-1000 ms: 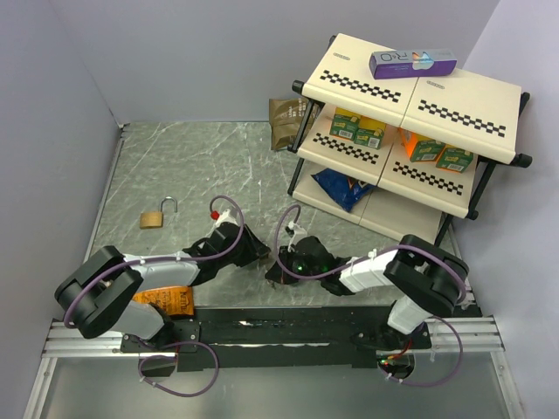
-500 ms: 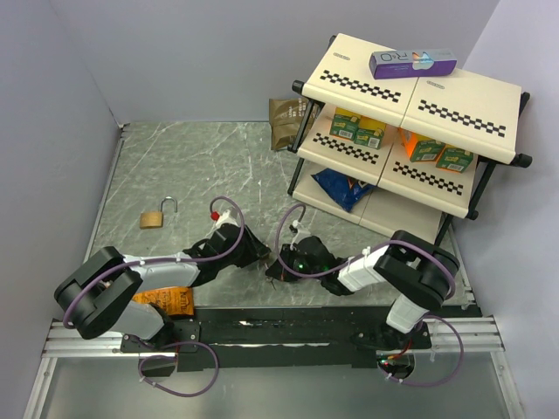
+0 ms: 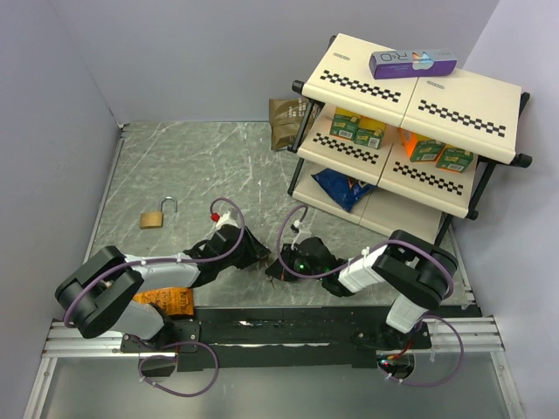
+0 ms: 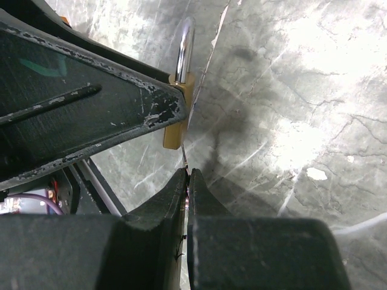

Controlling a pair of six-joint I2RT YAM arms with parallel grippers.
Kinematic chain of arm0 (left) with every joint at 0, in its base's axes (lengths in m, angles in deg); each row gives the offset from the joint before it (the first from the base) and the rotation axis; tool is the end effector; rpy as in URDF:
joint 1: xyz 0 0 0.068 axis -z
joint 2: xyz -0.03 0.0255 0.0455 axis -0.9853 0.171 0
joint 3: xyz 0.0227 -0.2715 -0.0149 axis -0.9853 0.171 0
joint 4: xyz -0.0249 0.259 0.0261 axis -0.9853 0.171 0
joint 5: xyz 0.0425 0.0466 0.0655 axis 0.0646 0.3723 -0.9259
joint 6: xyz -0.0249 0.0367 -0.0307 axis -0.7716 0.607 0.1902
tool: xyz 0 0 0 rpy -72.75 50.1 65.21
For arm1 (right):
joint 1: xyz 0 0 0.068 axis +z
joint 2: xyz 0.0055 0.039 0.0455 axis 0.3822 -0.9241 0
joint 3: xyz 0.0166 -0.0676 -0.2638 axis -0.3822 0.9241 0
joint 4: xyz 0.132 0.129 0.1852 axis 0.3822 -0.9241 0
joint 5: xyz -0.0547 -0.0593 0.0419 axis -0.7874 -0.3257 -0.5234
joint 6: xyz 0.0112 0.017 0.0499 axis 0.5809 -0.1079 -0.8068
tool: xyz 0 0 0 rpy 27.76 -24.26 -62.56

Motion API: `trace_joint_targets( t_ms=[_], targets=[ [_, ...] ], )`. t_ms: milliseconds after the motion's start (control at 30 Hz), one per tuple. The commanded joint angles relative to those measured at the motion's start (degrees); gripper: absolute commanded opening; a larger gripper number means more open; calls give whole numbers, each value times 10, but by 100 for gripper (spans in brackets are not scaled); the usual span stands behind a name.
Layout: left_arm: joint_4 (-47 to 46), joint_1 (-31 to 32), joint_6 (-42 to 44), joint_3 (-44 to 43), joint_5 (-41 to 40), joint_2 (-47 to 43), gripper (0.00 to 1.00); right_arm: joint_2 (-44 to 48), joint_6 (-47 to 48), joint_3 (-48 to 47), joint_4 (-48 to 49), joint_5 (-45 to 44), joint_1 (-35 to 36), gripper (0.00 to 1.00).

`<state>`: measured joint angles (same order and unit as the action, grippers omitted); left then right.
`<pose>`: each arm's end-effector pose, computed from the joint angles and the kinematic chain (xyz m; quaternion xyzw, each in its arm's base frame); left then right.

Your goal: Unlock with the key

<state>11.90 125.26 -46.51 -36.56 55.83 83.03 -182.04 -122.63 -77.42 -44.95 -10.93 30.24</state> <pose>0.1807 -0.1778 0.1448 -0.1746 0.8740 -0.3549 0.2822 0.1611 0.2196 0.1129 -0.0626 0.8536 0.4355 0.2788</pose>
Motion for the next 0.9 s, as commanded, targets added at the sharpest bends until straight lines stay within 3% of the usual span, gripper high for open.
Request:
trace_joint_targets(
  t_ms=[0,867],
  targets=[
    [-31,3,-13,-8,-2,9,1,-13,-6,2,40,0,-4,0],
    [-48,24,-18,-14,0,27,1,-23,-12,9,77,-7,-33,0]
  ],
)
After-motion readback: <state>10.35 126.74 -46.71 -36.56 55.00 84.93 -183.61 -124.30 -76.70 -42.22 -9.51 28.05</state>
